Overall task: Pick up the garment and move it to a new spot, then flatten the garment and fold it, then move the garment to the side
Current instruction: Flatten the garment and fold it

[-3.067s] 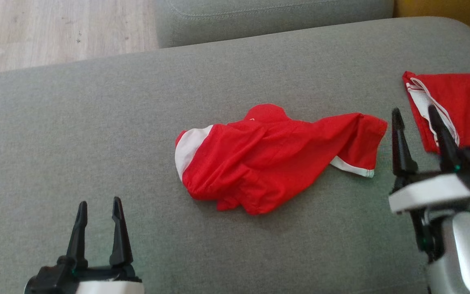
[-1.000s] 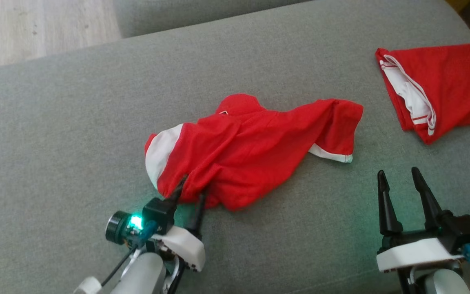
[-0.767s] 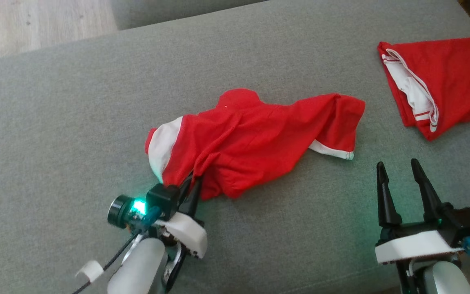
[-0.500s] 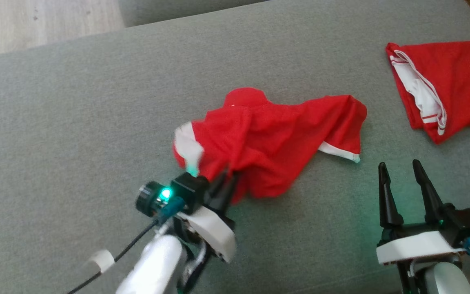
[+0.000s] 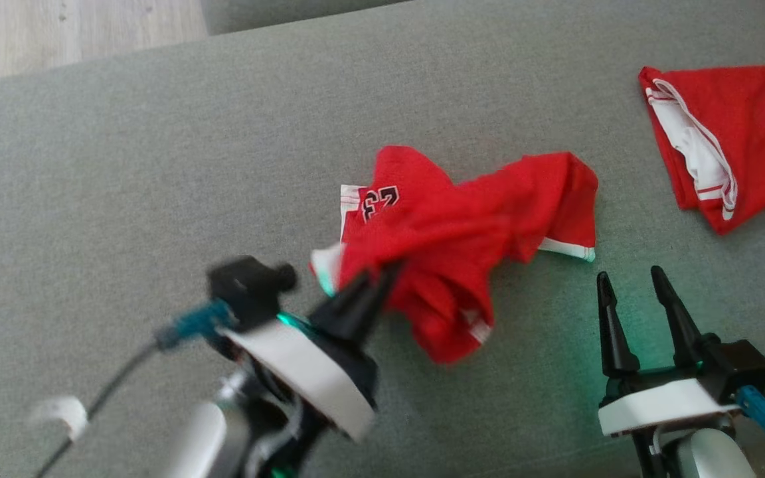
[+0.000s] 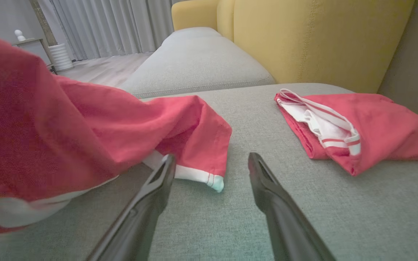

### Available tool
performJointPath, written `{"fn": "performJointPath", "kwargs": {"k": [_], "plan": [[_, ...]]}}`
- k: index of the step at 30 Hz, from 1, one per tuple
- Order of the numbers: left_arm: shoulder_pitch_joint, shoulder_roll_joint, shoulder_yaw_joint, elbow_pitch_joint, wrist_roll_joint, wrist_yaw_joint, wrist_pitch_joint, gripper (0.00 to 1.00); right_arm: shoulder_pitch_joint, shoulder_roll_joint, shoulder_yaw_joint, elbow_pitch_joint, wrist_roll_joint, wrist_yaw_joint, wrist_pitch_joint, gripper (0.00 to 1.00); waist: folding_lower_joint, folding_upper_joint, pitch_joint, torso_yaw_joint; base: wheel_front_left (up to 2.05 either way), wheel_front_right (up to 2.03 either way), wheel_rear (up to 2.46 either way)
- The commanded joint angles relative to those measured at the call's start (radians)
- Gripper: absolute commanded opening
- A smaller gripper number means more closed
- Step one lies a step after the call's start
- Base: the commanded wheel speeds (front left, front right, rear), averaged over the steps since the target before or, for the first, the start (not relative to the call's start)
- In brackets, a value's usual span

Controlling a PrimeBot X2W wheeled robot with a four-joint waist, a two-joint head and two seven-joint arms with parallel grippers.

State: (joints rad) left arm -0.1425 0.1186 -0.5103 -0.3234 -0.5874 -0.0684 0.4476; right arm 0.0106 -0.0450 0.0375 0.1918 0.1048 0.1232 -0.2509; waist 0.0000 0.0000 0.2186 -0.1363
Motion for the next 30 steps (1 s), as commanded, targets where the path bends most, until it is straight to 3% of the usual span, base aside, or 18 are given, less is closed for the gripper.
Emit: {"fn": "performJointPath", "kwargs": {"k": [1, 5, 17, 22, 23, 25, 30], "plan": [[-0.063, -0.004, 0.069, -0.008, -0.019, 0.016, 0.006, 0.00, -0.030, -0.005, 0.029, -0.026, -0.003, 0.008, -0.011, 1.00, 0.0000, 0.0000, 0.008, -0.003, 0.00, 0.00, 0.00], [-0.161, 0.008, 0.149, 0.130, -0.011, 0.045, -0.001, 0.00, -0.043, -0.005, 0.040, -0.027, -0.005, 0.008, -0.011, 1.00, 0.0000, 0.0000, 0.038, -0.013, 0.00, 0.00, 0.00], [-0.449, 0.076, 0.308, 0.686, -0.058, 0.001, -0.087, 0.00, -0.086, -0.005, 0.062, -0.015, -0.008, 0.008, -0.011, 1.00, 0.0000, 0.0000, 0.105, -0.043, 0.00, 0.00, 0.00], [-0.524, 0.082, 0.327, 0.816, -0.068, -0.019, -0.142, 0.00, -0.093, -0.005, 0.073, -0.009, -0.008, 0.008, -0.011, 1.00, 0.0000, 0.0000, 0.108, -0.045, 0.00, 0.00, 0.00], [-0.537, 0.083, 0.328, 0.844, -0.064, -0.021, -0.162, 0.29, -0.093, -0.005, 0.075, -0.008, -0.007, 0.008, -0.011, 1.00, 0.0000, 0.0000, 0.107, -0.045, 0.00, 0.00, 0.00], [-0.555, 0.090, 0.316, 0.887, -0.041, -0.029, -0.208, 1.00, -0.093, -0.005, 0.080, -0.006, -0.004, 0.008, -0.011, 1.00, 0.0000, 0.0000, 0.104, -0.046, 0.00, 0.00, 0.00], [-0.546, 0.117, 0.278, 0.935, 0.010, -0.044, -0.309, 1.00, -0.088, -0.005, 0.073, -0.005, 0.003, 0.008, -0.011, 1.00, 0.0000, 0.0000, 0.087, -0.043, 0.00, 0.00, 0.00]]}}
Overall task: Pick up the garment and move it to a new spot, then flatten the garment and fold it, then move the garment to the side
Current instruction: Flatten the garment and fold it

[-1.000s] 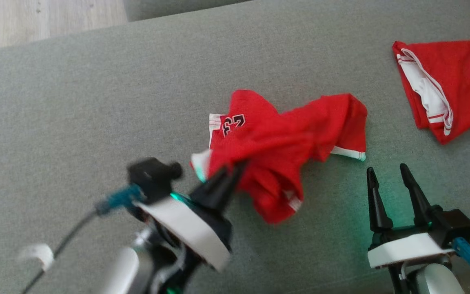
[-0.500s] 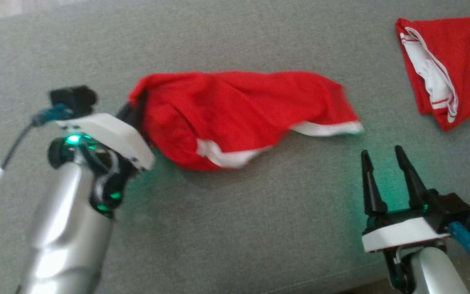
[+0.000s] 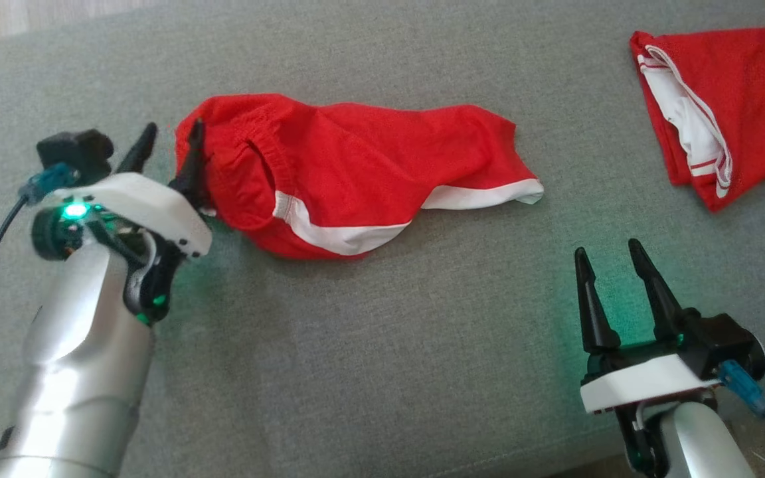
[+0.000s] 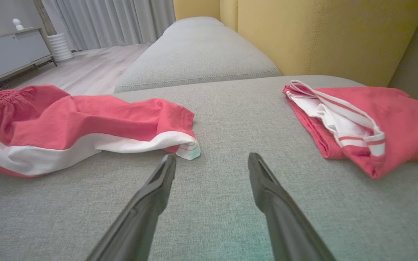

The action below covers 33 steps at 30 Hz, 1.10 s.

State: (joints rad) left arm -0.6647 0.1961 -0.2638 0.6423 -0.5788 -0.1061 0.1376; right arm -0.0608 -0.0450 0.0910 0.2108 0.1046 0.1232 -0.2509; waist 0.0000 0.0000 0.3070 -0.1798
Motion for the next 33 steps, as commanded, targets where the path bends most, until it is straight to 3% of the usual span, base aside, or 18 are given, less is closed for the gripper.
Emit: {"fn": "performJointPath", "kwargs": {"k": [1, 7, 11, 17, 21, 26, 33], "plan": [[-0.014, 0.049, 0.025, -0.034, 0.017, -0.006, -0.026, 1.00, -0.016, -0.005, 0.017, -0.026, 0.004, 0.008, -0.011, 1.00, 0.0000, 0.0000, -0.005, 0.002, 0.00, 0.00, 0.00], [0.116, 0.083, 0.022, -0.138, 0.075, 0.037, -0.170, 1.00, 0.003, -0.005, 0.003, -0.034, 0.006, 0.008, -0.011, 1.00, 0.0000, 0.0000, -0.027, 0.012, 0.00, 0.00, 0.00], [0.227, 0.077, -0.009, -0.279, 0.104, 0.062, -0.201, 1.00, 0.016, -0.005, -0.002, -0.042, 0.007, 0.008, -0.011, 1.00, 0.0000, 0.0000, -0.025, 0.026, 0.00, 0.00, 0.00], [0.300, 0.052, -0.129, -0.453, 0.139, 0.050, -0.103, 1.00, 0.006, -0.005, 0.005, -0.046, 0.001, 0.008, -0.011, 1.00, 0.0000, 0.0000, -0.005, 0.038, 0.00, 0.00, 0.00], [0.276, 0.049, -0.164, -0.453, 0.160, 0.056, -0.047, 1.00, -0.010, -0.005, 0.014, -0.046, 0.002, 0.008, -0.011, 1.00, 0.0000, 0.0000, 0.003, 0.021, 0.00, 0.00, 0.00], [0.250, 0.061, -0.171, -0.453, 0.174, 0.079, 0.010, 1.00, -0.010, -0.005, 0.012, -0.043, 0.014, 0.008, -0.011, 1.00, 0.0000, 0.0000, 0.005, -0.009, 0.00, 0.00, 0.00], [0.294, 0.110, -0.149, -0.598, 0.174, 0.136, 0.108, 1.00, 0.005, -0.005, 0.008, -0.042, 0.022, 0.008, -0.011, 1.00, 0.0000, 0.0000, 0.003, -0.026, 0.00, 0.00, 0.00]]}}
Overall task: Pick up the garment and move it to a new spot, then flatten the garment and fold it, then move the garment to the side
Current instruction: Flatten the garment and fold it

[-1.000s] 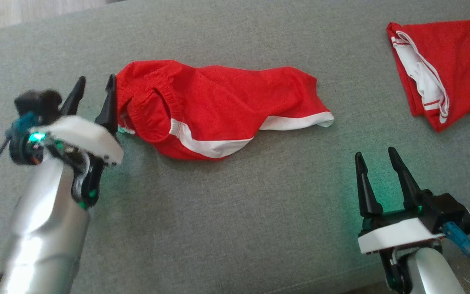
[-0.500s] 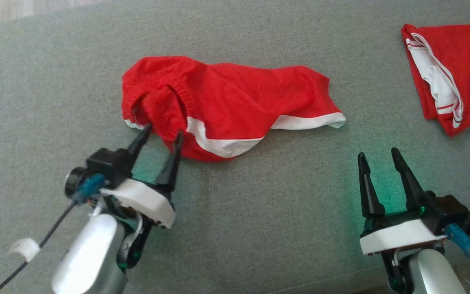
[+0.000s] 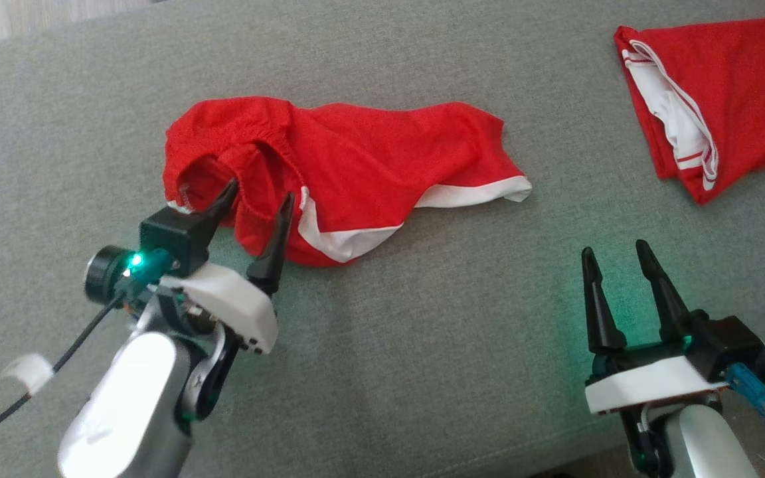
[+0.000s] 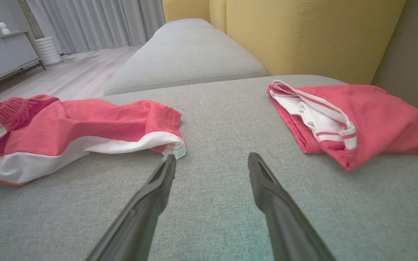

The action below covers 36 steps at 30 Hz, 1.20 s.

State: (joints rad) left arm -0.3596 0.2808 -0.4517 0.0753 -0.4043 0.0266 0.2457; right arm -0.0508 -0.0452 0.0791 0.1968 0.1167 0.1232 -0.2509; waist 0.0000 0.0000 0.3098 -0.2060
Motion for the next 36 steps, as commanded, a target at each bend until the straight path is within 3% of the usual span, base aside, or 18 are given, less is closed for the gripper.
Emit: {"fn": "performJointPath", "kwargs": {"k": [1, 6, 14, 29, 30, 31, 33, 36], "plan": [[0.001, 0.037, 0.043, -0.063, 0.000, 0.010, 0.014, 1.00, -0.004, -0.005, 0.018, -0.028, 0.012, 0.008, -0.011, 1.00, 0.0000, 0.0000, -0.001, 0.000, 0.00, 0.00, 0.00], [0.047, 0.071, 0.050, -0.186, 0.000, 0.035, 0.061, 1.00, -0.004, -0.005, 0.013, -0.027, 0.011, 0.008, -0.011, 1.00, 0.0000, 0.0000, -0.004, 0.016, 0.00, 0.00, 0.00], [0.065, 0.065, 0.032, -0.280, -0.009, 0.047, 0.094, 1.00, -0.019, -0.005, 0.015, -0.031, 0.003, 0.008, -0.011, 1.00, 0.0000, 0.0000, -0.001, 0.030, 0.00, 0.00, 0.00], [-0.049, 0.028, -0.019, -0.095, -0.016, 0.001, 0.110, 1.00, -0.039, -0.005, 0.024, -0.033, 0.017, 0.008, -0.011, 1.00, 0.0000, 0.0000, 0.054, -0.016, 0.00, 0.00, 0.00], [-0.055, 0.023, -0.020, -0.080, -0.022, -0.004, 0.108, 0.78, -0.039, -0.005, 0.024, -0.032, 0.018, 0.008, -0.011, 1.00, 0.0000, 0.0000, 0.054, -0.017, 0.00, 0.00, 0.00], [-0.060, 0.018, -0.021, -0.066, -0.029, -0.009, 0.106, 0.45, -0.039, -0.005, 0.025, -0.031, 0.019, 0.008, -0.011, 1.00, 0.0000, 0.0000, 0.055, -0.017, 0.00, 0.00, 0.00], [-0.071, 0.018, -0.028, -0.041, -0.027, -0.018, 0.104, 0.00, -0.041, -0.005, 0.027, -0.028, 0.020, 0.008, -0.011, 1.00, 0.0000, 0.0000, 0.052, -0.016, 0.00, 0.00, 0.00], [-0.068, 0.015, -0.031, -0.032, -0.038, -0.029, 0.089, 0.00, -0.038, -0.005, 0.022, -0.028, 0.022, 0.008, -0.011, 1.00, 0.0000, 0.0000, 0.040, -0.008, 0.00, 0.00, 0.00]]}}
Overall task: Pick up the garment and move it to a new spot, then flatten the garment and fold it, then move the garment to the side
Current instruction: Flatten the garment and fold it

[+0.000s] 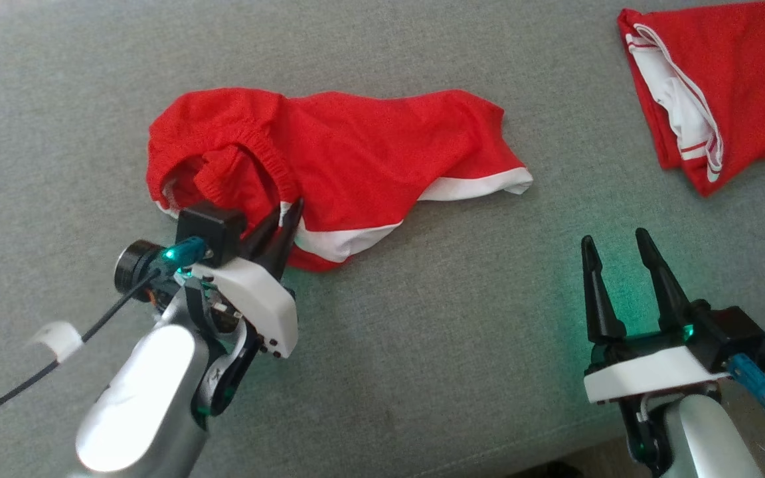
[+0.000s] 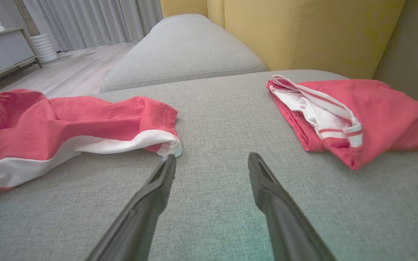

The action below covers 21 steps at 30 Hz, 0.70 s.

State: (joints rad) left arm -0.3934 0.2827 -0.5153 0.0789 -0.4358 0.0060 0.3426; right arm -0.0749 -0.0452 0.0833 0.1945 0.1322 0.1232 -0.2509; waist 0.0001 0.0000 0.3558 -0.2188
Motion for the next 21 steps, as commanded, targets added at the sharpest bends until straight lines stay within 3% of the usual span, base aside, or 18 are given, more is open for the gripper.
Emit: {"fn": "performJointPath", "kwargs": {"k": [1, 9, 12, 15, 21], "plan": [[-0.028, 0.014, 0.035, -0.042, -0.012, -0.011, -0.014, 0.00, -0.010, -0.005, 0.015, -0.025, 0.005, 0.008, -0.011, 1.00, -0.0001, 0.0000, -0.011, 0.008, 0.00, 0.00, 0.00], [0.142, 0.034, 0.099, -0.225, -0.126, 0.001, -0.057, 0.00, 0.026, -0.005, -0.020, -0.025, -0.016, 0.008, -0.011, 1.00, -0.0001, 0.0000, -0.061, 0.058, 0.00, 0.00, 0.00], [0.233, 0.048, 0.115, -0.284, -0.206, -0.018, -0.050, 0.00, 0.036, -0.005, -0.028, -0.028, -0.026, 0.008, -0.011, 1.00, -0.0001, 0.0000, -0.070, 0.084, 0.00, 0.00, 0.00], [0.301, 0.064, 0.127, -0.284, -0.258, -0.031, -0.046, 0.00, 0.040, -0.005, -0.031, -0.030, -0.040, 0.008, -0.011, 1.00, -0.0001, 0.0000, -0.069, 0.109, 0.00, 0.00, 0.00], [0.349, 0.041, 0.153, -0.169, -0.326, -0.043, -0.083, 0.00, 0.041, -0.005, -0.035, -0.032, -0.061, 0.008, -0.011, 1.00, -0.0001, 0.0000, -0.073, 0.142, 0.00, 0.00, 0.00]]}}
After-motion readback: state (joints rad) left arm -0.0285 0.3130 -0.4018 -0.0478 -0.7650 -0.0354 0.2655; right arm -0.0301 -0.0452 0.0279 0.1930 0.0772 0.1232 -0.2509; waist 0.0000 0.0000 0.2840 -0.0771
